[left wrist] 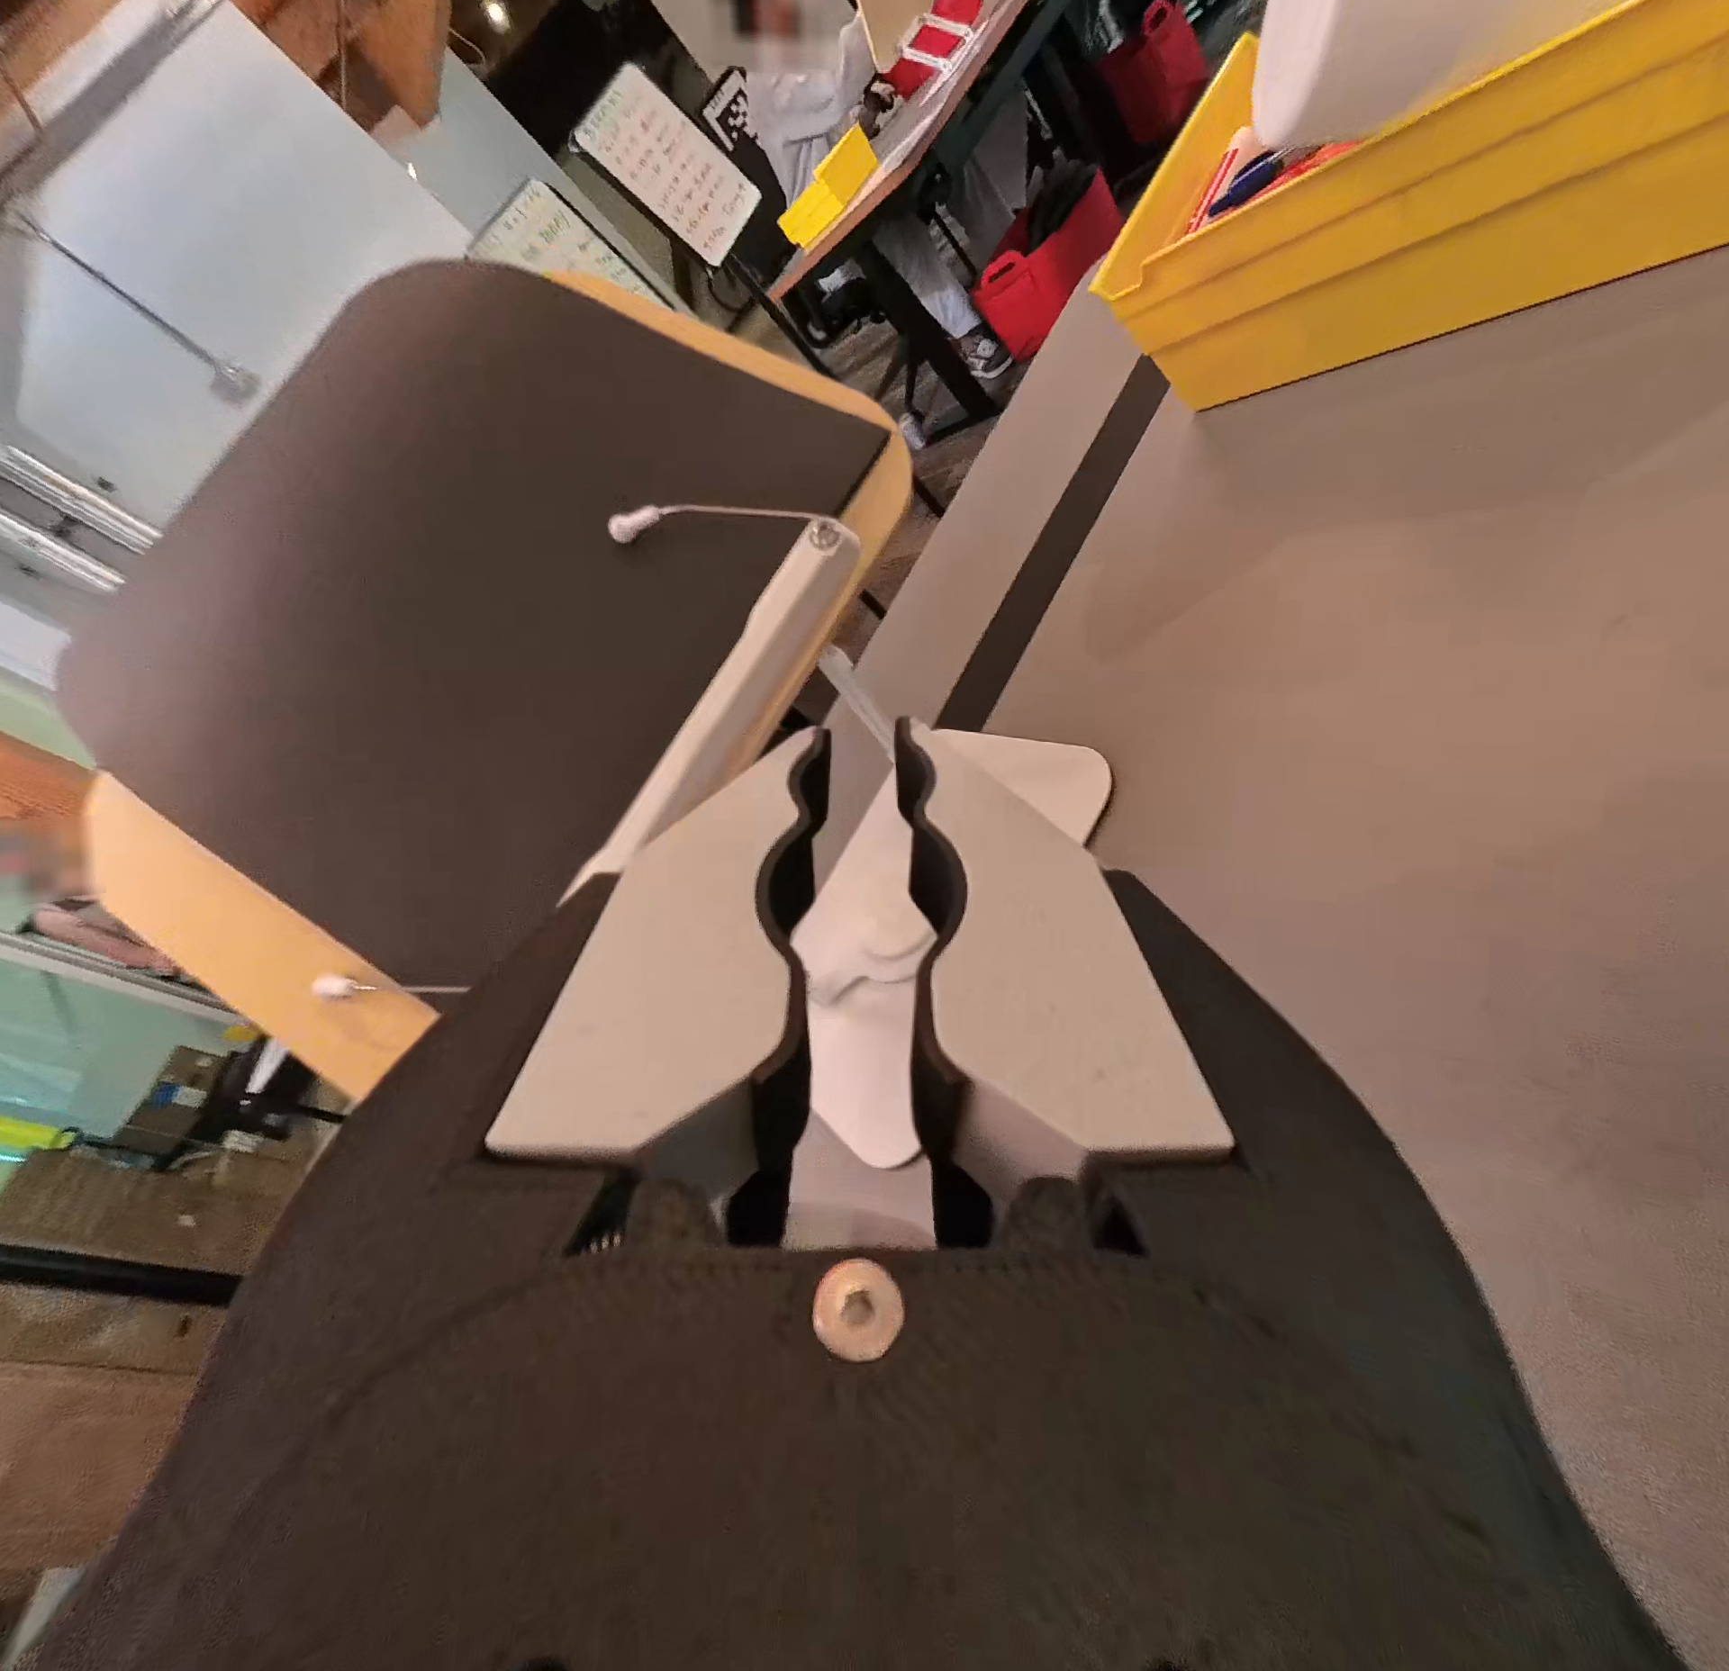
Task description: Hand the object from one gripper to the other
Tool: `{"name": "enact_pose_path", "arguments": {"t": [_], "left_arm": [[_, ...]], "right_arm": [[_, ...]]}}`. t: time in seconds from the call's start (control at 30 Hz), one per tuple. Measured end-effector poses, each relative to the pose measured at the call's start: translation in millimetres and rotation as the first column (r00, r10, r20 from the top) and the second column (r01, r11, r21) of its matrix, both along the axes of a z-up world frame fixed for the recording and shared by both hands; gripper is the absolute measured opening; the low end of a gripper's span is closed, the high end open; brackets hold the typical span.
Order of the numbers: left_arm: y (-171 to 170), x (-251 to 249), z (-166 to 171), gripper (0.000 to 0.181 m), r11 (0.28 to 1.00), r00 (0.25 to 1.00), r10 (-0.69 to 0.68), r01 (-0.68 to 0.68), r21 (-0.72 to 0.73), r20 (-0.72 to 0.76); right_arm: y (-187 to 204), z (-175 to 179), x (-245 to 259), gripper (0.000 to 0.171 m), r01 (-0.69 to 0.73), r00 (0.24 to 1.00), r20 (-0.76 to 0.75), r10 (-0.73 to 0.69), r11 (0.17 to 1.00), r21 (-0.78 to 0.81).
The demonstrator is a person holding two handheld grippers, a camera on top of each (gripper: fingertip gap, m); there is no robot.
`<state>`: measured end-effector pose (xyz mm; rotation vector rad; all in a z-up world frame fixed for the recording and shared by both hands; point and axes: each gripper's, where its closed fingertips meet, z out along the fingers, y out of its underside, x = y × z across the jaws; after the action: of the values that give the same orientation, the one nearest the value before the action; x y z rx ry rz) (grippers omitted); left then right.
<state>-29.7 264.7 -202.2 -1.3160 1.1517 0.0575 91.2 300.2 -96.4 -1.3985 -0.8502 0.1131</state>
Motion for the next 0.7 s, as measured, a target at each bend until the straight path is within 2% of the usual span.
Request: {"name": "enact_pose_path", "arguments": {"t": [0.1,0.2,0.4,0.57,0.7], "left_arm": [[-8,-4,16,0.013,1.000,0.999,-0.002,0.002,0.016,-0.040],[-16,-28,35,0.013,0.998,0.993,0.030,-0.023,0.061,-0.115],[-45,-133,67,0.012,0.980,0.953,0.176,-0.145,0.137,-0.248],[-76,-253,56,0.009,0.941,0.872,0.332,-0.330,0.067,-0.359],[-111,-324,16,0.007,0.908,0.838,0.337,-0.410,-0.088,-0.429]], "right_arm": [[-2,1,-5,0.005,-0.023,1.000,-0.003,0.023,1.000,0.006],[-4,2,-9,0.005,-0.039,0.999,-0.009,0.039,0.999,0.015],[-4,-5,-21,0.005,-0.071,0.997,0.006,0.071,0.997,0.004],[-6,-13,-40,0.006,-0.133,0.991,-0.007,0.133,0.991,-0.026],[-4,-28,-57,0.006,-0.163,0.986,0.014,0.165,0.985,-0.061]]}}
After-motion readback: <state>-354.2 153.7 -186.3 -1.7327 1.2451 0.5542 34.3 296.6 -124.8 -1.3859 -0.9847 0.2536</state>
